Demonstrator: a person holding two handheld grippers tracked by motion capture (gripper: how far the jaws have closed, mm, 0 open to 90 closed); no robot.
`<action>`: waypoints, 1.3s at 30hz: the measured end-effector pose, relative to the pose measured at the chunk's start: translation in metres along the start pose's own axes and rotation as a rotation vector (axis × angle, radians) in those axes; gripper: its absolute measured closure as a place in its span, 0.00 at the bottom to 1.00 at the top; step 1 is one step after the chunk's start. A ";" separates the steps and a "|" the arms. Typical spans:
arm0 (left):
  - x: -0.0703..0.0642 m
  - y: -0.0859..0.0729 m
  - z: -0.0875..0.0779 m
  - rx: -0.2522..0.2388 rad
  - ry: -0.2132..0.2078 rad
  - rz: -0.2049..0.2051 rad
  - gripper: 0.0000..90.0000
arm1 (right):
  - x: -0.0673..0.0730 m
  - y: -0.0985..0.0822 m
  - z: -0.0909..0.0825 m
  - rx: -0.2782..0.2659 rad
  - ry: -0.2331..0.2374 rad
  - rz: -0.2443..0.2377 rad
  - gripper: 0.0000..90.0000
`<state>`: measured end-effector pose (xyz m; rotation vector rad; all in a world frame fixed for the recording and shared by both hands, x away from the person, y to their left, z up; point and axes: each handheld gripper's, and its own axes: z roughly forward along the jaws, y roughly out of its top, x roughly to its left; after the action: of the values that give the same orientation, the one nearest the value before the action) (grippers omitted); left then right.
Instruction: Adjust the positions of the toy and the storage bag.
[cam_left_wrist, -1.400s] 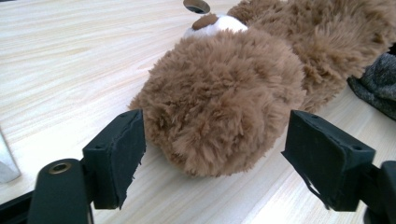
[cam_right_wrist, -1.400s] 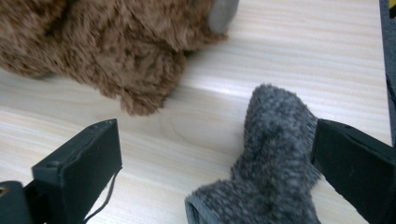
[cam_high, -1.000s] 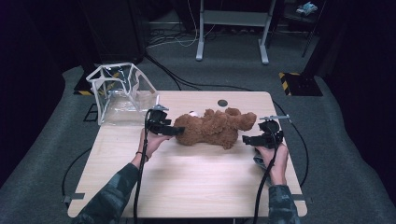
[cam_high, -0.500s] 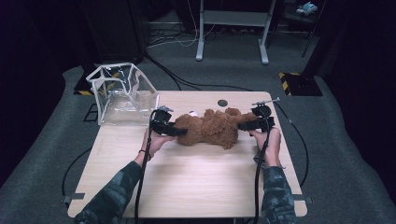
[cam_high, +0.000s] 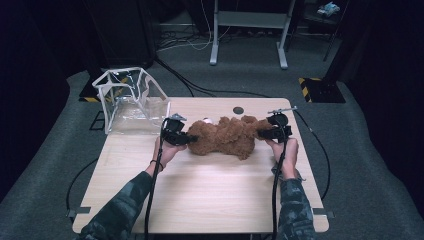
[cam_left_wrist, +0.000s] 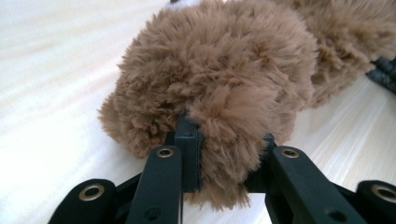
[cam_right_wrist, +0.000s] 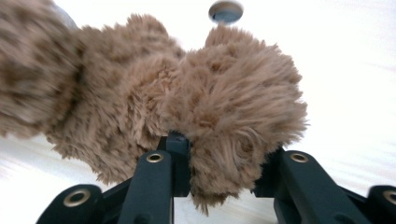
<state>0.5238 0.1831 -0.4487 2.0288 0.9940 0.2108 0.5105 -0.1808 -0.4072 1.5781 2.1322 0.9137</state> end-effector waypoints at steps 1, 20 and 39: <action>-0.002 0.002 -0.002 -0.013 0.013 0.023 0.82 | 0.001 0.001 -0.004 -0.017 -0.009 -0.018 0.76; 0.008 0.043 -0.025 -0.108 0.037 0.130 0.83 | 0.042 0.006 -0.080 -0.181 -0.061 -0.104 0.75; 0.030 0.029 0.017 0.032 0.056 0.159 0.79 | 0.078 -0.052 -0.056 -0.077 0.007 -0.098 0.73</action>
<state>0.5685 0.1843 -0.4437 2.1426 0.8752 0.3396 0.4135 -0.1337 -0.3928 1.4223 2.1319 0.9587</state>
